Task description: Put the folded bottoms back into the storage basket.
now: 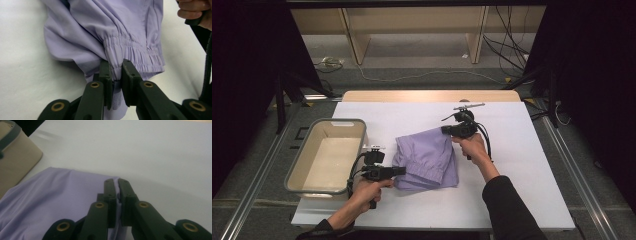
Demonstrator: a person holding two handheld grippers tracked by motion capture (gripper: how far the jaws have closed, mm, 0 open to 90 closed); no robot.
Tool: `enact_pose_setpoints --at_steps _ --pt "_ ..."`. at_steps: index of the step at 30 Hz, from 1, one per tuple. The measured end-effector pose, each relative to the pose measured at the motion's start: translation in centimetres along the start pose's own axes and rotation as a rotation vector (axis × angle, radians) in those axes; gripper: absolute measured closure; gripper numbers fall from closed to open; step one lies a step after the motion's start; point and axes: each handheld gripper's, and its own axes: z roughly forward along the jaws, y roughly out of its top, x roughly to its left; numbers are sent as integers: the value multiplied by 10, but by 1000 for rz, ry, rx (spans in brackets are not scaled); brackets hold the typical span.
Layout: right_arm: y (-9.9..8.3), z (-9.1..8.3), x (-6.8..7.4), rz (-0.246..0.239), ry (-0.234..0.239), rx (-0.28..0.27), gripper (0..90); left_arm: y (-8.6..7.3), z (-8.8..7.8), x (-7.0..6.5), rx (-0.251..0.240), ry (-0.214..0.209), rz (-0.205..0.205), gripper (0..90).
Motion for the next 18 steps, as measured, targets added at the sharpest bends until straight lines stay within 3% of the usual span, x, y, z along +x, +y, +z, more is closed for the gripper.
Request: enact_pose_setpoints --at_steps 9,18 --pt "8 -14 16 8 38 -66 864 4 -18 0 -23 -21 19 799" --pt "14 -21 25 8 64 -94 864 7 -29 -3 -43 -25 49 799"
